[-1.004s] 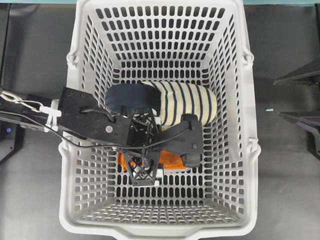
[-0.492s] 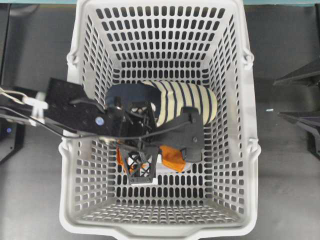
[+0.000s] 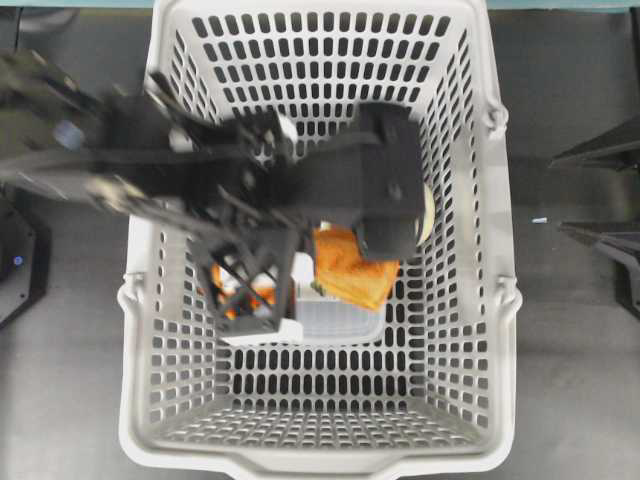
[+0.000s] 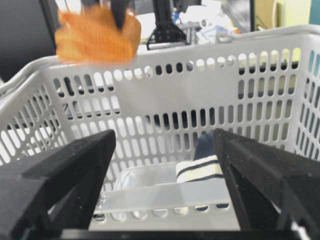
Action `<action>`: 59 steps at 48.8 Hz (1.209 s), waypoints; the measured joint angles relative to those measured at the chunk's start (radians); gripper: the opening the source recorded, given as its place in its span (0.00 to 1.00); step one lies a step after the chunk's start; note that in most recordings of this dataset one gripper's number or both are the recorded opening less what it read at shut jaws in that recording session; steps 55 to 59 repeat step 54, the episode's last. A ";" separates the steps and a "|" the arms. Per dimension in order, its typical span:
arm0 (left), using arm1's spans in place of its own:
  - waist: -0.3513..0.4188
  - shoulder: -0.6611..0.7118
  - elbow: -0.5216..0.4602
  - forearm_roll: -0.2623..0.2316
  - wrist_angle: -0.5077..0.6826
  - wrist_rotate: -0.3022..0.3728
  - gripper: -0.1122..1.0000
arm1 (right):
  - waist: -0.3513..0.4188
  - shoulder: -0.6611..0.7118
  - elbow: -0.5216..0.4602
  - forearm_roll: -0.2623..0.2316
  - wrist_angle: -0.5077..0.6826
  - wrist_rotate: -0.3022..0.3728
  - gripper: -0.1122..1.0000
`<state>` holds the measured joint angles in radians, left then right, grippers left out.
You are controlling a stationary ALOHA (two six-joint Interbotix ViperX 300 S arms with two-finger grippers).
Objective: Pick up the orange cloth from the shopping basket with the left arm.
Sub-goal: 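Lift the gripped orange cloth upward out of the basket with the left gripper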
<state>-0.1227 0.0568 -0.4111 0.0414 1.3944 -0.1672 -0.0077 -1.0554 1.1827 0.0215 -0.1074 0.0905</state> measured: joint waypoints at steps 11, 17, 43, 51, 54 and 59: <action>0.014 0.043 -0.091 0.000 0.086 0.072 0.21 | 0.000 0.000 0.000 0.000 -0.002 0.002 0.78; 0.015 0.046 -0.097 0.000 0.089 0.078 0.21 | 0.000 -0.002 0.000 0.002 -0.002 0.003 0.78; 0.054 0.046 -0.098 0.000 0.091 0.064 0.21 | 0.002 -0.003 0.000 0.002 -0.002 0.003 0.78; 0.058 0.046 -0.103 0.000 0.091 0.064 0.21 | 0.002 -0.005 0.002 0.002 0.000 0.003 0.78; 0.063 0.046 -0.106 0.000 0.091 0.064 0.20 | 0.002 -0.005 0.002 0.002 0.000 0.003 0.78; 0.063 0.046 -0.106 0.000 0.091 0.064 0.20 | 0.002 -0.005 0.002 0.002 0.000 0.003 0.78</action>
